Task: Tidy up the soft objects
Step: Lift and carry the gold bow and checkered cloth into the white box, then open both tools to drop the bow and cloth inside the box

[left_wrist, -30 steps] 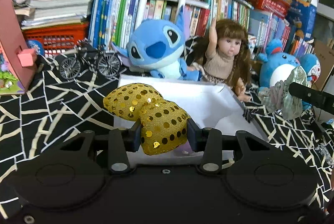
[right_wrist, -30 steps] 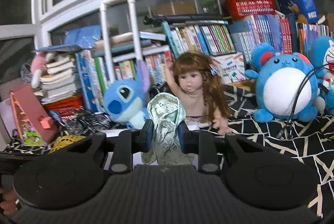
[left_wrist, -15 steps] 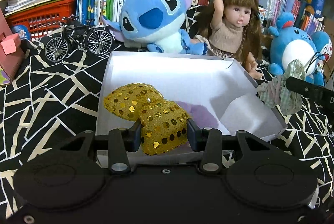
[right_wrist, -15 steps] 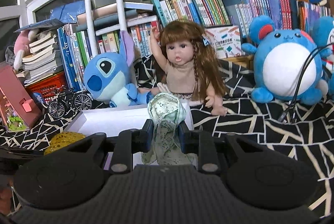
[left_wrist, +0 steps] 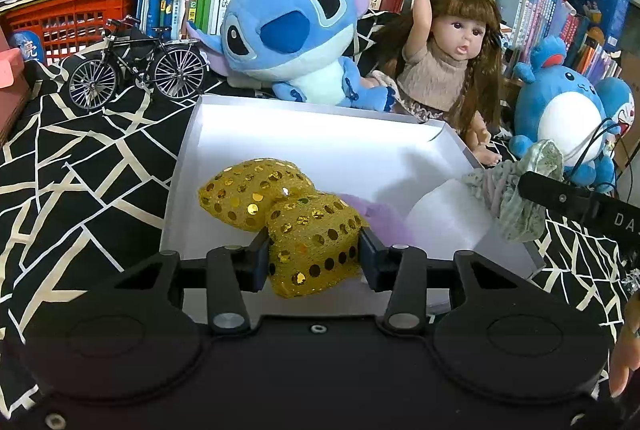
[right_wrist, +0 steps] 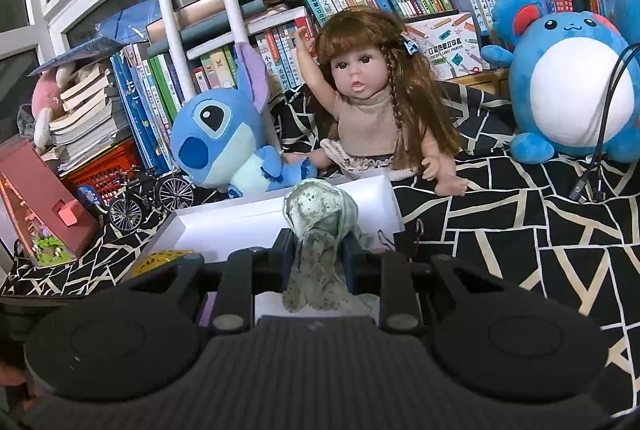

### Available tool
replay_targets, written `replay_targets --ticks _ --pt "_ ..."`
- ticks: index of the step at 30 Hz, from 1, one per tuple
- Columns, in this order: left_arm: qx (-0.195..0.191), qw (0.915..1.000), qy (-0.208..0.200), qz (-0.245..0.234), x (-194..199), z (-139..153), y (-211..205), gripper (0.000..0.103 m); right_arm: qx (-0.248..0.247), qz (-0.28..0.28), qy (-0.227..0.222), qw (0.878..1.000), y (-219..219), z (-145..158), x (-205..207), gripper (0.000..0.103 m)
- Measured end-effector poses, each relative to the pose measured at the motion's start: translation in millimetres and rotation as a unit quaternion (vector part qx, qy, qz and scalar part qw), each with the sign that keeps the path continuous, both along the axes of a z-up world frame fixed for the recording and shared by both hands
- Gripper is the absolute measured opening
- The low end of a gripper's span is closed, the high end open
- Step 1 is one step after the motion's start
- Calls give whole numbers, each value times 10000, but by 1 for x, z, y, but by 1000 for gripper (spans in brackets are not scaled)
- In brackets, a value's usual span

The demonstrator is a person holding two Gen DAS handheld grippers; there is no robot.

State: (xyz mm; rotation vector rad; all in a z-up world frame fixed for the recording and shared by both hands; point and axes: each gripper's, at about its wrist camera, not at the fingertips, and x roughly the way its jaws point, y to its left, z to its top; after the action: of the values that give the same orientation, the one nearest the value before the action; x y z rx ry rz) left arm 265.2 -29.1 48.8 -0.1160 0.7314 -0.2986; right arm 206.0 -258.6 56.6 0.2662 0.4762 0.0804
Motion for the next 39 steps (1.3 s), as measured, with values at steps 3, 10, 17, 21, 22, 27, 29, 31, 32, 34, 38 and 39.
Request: replay_targets --ticks 3,10,17,21,22,27,29,31,32,34,38,39 --pt "33 10000 -15 26 0 -1 0 48 2 -23 28 10000 -1 -2 1 30" --pt "114 9998 16 162 -1 -7 8 50 48 -75 185 9998 -9 -11 2 30" --pt "100 9997 75 226 5 -13 9 54 141 -114 407 9990 -10 -20 12 28" --pt "174 9996 52 232 7 -15 6 57 95 -100 443 9989 -8 -22 15 28" --pt "190 9995 52 233 7 -16 5 57 65 -95 452 9989 -7 -21 15 28" --pt "227 9994 83 256 10 -17 3 65 62 -98 529 9985 -8 -23 18 27" --pt "244 9993 84 265 10 -17 3 69 94 -93 583 9982 -9 -25 19 27" --pt "303 9992 54 274 9 -17 3 72 109 -77 649 9978 -10 -27 20 27" --pt "342 9990 34 277 9 -16 2 73 117 -76 672 9976 -10 -28 21 27" --pt "394 9989 16 266 8 -15 1 74 136 -66 714 9973 -11 -30 21 27" --pt "410 9988 -11 266 5 -13 1 79 191 -24 736 9971 -12 -30 20 35" --pt "407 9988 -23 272 4 -12 1 80 206 -11 721 9972 -12 -29 19 38"
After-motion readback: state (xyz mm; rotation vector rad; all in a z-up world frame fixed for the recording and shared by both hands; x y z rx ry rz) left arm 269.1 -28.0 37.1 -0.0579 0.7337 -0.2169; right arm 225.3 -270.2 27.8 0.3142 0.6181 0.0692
